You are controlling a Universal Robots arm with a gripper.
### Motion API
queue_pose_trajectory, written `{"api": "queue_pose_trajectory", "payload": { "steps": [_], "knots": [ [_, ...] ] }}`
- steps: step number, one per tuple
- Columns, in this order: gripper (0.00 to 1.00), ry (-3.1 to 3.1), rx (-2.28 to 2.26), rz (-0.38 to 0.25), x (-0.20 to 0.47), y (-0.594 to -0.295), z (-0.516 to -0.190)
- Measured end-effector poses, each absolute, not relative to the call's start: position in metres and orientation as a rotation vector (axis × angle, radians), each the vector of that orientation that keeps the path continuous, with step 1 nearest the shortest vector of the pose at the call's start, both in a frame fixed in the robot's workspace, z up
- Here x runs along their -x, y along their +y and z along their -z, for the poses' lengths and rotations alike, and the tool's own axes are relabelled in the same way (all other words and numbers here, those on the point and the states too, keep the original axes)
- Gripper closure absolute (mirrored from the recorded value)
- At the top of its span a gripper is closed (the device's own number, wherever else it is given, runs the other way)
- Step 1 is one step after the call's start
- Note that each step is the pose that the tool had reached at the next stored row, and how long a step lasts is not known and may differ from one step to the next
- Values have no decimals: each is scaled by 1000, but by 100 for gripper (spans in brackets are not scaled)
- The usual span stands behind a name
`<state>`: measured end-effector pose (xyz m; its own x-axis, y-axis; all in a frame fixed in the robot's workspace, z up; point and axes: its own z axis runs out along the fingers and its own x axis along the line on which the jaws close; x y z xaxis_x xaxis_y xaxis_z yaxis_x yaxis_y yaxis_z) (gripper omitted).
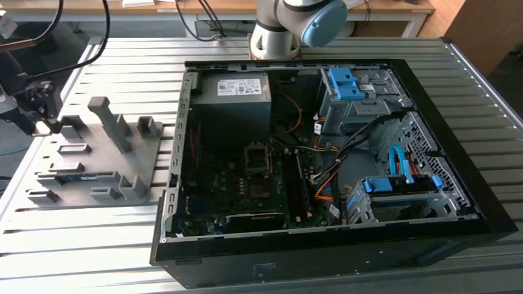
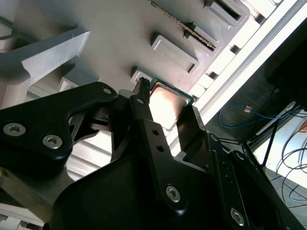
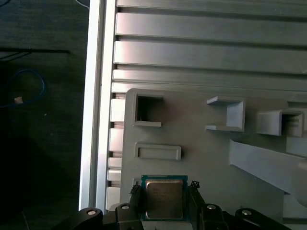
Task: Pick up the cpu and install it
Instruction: 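Pick up the cpu and move it towards the insertion slot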
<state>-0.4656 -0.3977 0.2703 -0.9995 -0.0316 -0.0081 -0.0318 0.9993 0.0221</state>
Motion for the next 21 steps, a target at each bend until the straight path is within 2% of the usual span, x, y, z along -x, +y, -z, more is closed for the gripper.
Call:
{"api": "queue_pose_trajectory", "payload": {
  "steps": [21],
  "knots": [
    [53,3133,50,-38,466,-398,-297]
  ]
}}
